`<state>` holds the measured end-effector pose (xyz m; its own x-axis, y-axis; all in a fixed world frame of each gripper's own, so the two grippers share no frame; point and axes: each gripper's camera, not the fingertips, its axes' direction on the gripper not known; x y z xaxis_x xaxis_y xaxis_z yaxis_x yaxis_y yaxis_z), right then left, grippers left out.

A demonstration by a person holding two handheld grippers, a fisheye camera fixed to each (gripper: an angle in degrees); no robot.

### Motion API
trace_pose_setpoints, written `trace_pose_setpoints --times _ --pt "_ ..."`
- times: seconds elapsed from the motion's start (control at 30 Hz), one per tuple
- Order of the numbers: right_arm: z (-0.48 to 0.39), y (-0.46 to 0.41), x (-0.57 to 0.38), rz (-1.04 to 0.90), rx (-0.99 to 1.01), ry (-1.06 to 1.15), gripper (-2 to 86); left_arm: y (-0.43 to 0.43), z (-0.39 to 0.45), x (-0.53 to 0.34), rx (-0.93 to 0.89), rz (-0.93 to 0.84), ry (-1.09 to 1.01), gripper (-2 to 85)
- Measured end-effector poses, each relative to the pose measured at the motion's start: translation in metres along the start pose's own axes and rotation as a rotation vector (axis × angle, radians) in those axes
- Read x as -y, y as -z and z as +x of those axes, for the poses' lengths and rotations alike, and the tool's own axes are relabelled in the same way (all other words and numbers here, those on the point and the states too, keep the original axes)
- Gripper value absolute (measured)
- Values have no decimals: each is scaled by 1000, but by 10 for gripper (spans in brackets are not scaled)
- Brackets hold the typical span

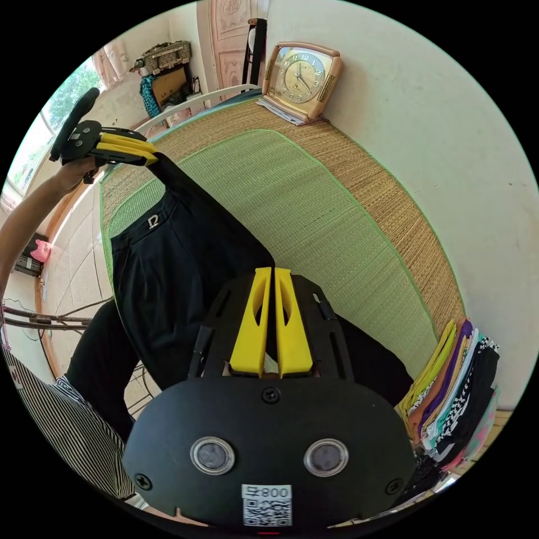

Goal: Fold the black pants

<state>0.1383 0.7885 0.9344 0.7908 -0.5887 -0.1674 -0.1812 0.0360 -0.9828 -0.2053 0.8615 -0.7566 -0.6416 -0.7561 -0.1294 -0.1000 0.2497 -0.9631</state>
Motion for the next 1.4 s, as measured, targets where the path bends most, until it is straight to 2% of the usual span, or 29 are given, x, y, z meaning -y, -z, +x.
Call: trace_pose_setpoints --times 0.23,0.63,1.4 --pt "-52 12 -41 7 16 2 6 29 31 -77 -27 -9 10 16" --pt "-151 -20 -88 -93 32 63 6 36 74 -183 -29 -108 -9 17" --pt "-249 -111 -99 -224 95 91 6 10 97 -303 -72 -124 -26 15"
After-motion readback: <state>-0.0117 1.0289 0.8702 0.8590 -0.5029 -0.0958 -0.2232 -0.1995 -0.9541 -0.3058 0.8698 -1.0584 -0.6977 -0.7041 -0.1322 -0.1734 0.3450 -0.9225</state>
